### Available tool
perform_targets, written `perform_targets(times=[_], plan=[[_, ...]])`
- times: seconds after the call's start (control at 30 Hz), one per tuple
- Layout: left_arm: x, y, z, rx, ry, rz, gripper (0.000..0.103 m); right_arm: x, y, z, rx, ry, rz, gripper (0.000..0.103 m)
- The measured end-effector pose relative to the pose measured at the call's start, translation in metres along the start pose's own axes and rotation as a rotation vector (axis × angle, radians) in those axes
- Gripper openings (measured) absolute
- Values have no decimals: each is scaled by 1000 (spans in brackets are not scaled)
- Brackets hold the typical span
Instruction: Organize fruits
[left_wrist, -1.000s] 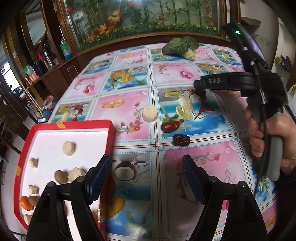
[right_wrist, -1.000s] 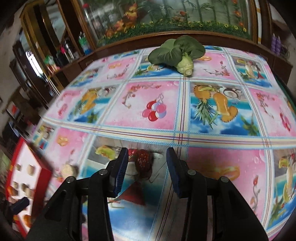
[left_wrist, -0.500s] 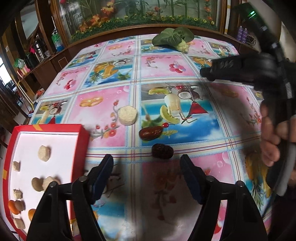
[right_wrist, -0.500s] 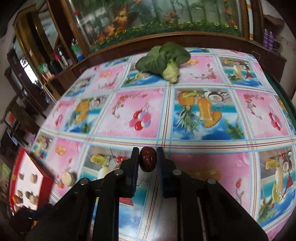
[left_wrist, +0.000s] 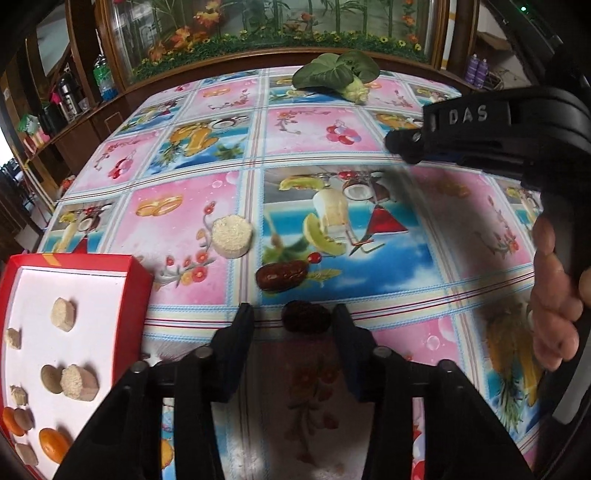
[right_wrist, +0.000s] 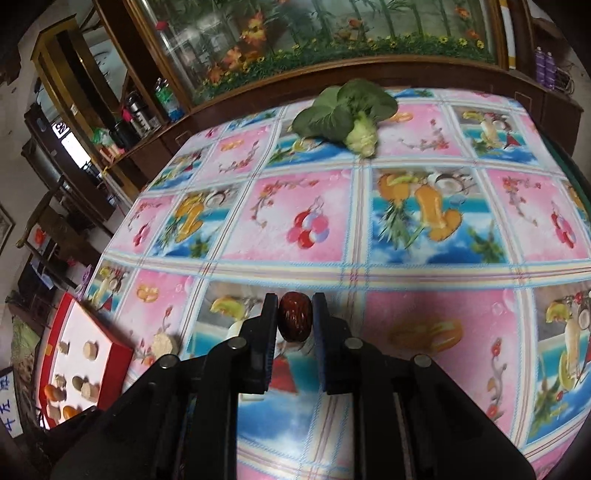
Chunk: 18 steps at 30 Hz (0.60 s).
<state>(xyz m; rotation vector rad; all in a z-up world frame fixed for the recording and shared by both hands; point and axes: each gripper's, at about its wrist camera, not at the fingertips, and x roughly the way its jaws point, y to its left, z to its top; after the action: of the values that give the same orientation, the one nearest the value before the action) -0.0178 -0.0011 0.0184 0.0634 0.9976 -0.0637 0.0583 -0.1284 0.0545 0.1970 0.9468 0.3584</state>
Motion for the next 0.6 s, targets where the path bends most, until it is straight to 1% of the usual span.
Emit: perform_targets(times=[0.03,0.07,0.1,0.13,0.23,0.33,0.5,0.6], plan=[[0,0,0,-1,-1,-8,38,1,2,-2,-5,12,7,20],[0,0,0,-3,-2,-25,33,1,6,-4,-15,24,14,20],[0,0,0,-4,-3,-35,27,1,9,-6,-24,29,14,20],[0,1,0,-6,-7,-35,26,0,13,-8,-39,33,14,20],[-2,5,-3,-24,-11,-42,25,-6,22,-14,-64,34,26,20],[-10,9,-5,-36,-31,-33,25,-10,27,-19,-76,36,45,20],[-37,16,-5,-37,-107,40,25,-11,37,-26,-85,35,76,21],[-53,22,-6,-33,-164,119,25,-15,48,-32,-106,13,100,21]])
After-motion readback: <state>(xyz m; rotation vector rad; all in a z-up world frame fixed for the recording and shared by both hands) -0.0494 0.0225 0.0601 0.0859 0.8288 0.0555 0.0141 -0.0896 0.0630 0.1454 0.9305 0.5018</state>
